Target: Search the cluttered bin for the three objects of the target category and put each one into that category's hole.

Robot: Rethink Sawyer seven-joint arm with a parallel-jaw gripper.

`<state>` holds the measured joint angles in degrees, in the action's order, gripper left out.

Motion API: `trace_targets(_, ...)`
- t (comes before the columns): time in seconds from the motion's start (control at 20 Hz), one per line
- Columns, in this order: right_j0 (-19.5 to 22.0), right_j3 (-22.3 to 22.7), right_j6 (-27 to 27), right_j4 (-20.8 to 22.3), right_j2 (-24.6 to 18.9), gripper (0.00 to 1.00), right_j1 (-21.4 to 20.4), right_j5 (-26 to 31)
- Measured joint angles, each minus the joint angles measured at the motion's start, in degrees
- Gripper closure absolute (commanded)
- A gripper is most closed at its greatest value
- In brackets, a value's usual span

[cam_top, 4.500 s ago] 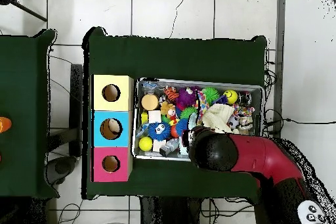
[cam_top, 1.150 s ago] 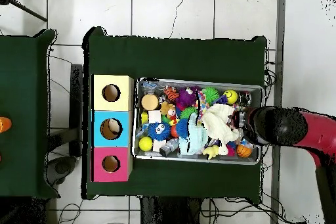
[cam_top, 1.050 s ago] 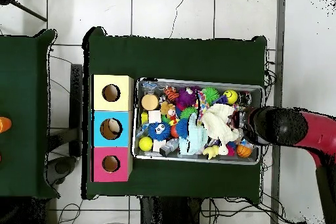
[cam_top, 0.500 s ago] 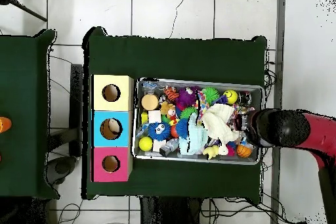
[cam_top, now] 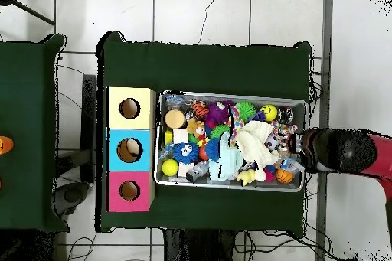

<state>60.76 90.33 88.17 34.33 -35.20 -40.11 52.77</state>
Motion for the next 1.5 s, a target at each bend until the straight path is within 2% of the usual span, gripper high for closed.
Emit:
trace_targets(0.45, 1.8, -0.7, -2.5, 1.5, -0.2, 0.0, 0.8, 0.0)
trace_targets(1.1, 5.8, 4.9, -2.6, 1.8, -0.2, 0.0, -3.6, 0.0)
trace_targets(1.5, 6.1, 8.1, -2.6, 1.8, -0.2, 0.0, -5.6, 0.0)
